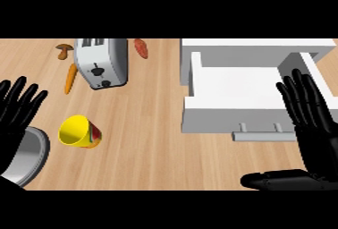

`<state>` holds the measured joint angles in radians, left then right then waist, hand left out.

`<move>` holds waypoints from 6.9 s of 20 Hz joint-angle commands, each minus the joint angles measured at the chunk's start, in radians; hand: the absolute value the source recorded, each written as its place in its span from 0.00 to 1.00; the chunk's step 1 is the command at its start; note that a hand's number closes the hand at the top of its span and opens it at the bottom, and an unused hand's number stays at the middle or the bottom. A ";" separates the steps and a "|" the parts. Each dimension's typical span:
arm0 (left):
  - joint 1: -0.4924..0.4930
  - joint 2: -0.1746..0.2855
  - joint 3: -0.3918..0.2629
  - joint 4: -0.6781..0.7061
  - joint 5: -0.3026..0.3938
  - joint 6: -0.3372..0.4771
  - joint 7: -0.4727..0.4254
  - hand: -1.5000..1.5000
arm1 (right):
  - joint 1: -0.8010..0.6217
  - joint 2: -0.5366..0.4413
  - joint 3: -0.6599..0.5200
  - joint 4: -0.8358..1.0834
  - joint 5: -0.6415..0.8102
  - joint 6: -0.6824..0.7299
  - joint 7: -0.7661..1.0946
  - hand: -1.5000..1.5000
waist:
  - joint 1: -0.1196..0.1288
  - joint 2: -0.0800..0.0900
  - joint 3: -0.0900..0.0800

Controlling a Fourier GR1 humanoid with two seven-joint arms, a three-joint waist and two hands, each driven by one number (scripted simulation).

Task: Pick up the cup, place it into the drawer and close the drawer

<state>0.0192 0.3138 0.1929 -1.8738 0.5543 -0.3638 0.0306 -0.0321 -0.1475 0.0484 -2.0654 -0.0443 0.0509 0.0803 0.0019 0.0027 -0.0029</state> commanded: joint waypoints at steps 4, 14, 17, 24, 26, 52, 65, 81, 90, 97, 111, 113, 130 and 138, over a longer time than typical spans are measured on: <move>-0.116 0.069 0.080 0.258 0.085 -0.099 0.034 0.00 | -0.029 -0.016 -0.038 0.058 -0.062 0.069 0.007 0.00 | -0.005 -0.002 0.003; -0.179 0.056 0.086 0.686 -0.211 -0.223 -0.272 0.00 | -0.171 -0.026 -0.102 0.185 -0.052 0.072 -0.029 0.00 | -0.007 -0.001 0.002; -0.176 0.052 0.087 0.734 -0.261 -0.206 -0.312 0.00 | -0.183 -0.050 -0.111 0.186 -0.058 0.101 -0.002 0.00 | -0.006 -0.002 0.002; -0.266 0.131 0.121 1.085 -0.377 -0.259 -0.513 0.00 | -0.120 -0.037 -0.121 0.145 -0.084 0.114 -0.027 0.00 | -0.016 0.000 0.002; -0.293 0.052 0.068 1.167 -0.472 -0.185 -0.619 0.00 | -0.183 -0.024 -0.087 0.159 -0.049 0.090 0.004 0.00 | -0.022 0.003 0.000; -0.477 0.049 0.040 1.655 -0.616 -0.118 -1.035 0.00 | -0.283 -0.056 -0.153 0.218 -0.095 0.103 0.066 0.00 | -0.035 0.010 -0.003; -0.499 -0.023 0.017 1.663 -0.616 -0.236 -1.056 1.00 | -0.271 -0.070 -0.159 0.206 -0.101 0.123 0.061 0.00 | -0.046 0.012 -0.005; -0.523 -0.140 0.219 1.570 -0.480 0.334 -1.227 1.00 | -0.258 -0.077 -0.169 0.203 -0.103 0.135 0.047 0.00 | -0.033 0.010 -0.002; -0.649 -0.221 0.108 1.420 -0.513 0.209 -1.096 1.00 | -0.236 -0.107 -0.224 0.216 -0.121 0.144 0.055 0.00 | -0.007 -0.005 0.003; -0.775 -0.310 0.025 1.208 -0.512 0.269 -0.874 1.00 | -0.211 -0.081 -0.200 0.227 -0.093 0.139 0.022 0.00 | 0.005 -0.010 0.004; -1.190 -0.314 -0.143 1.127 -0.441 0.567 -0.382 1.00 | -0.223 -0.085 -0.208 0.239 -0.072 0.137 -0.006 0.00 | -0.029 0.000 0.004; -1.206 -0.314 -0.191 1.173 -0.404 0.606 -0.353 1.00 | -0.235 -0.092 -0.206 0.245 -0.075 0.145 0.007 0.00 | -0.030 0.001 0.003; -1.383 -0.314 -0.490 1.589 -0.282 0.630 -0.213 1.00 | -0.353 -0.080 -0.191 0.321 -0.107 0.169 -0.022 0.00 | -0.145 0.038 0.006; -1.307 -0.314 -0.522 1.562 -0.192 0.630 -0.283 0.00 | -0.383 -0.068 -0.150 0.294 -0.123 0.196 -0.012 0.00 | -0.210 0.051 0.005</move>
<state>-1.3148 0.0000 -0.3219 -0.2988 0.3156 0.2690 -0.2206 -0.3845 -0.2084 -0.0967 -1.7791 -0.1424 0.2277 0.0670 -0.1851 0.0465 0.0023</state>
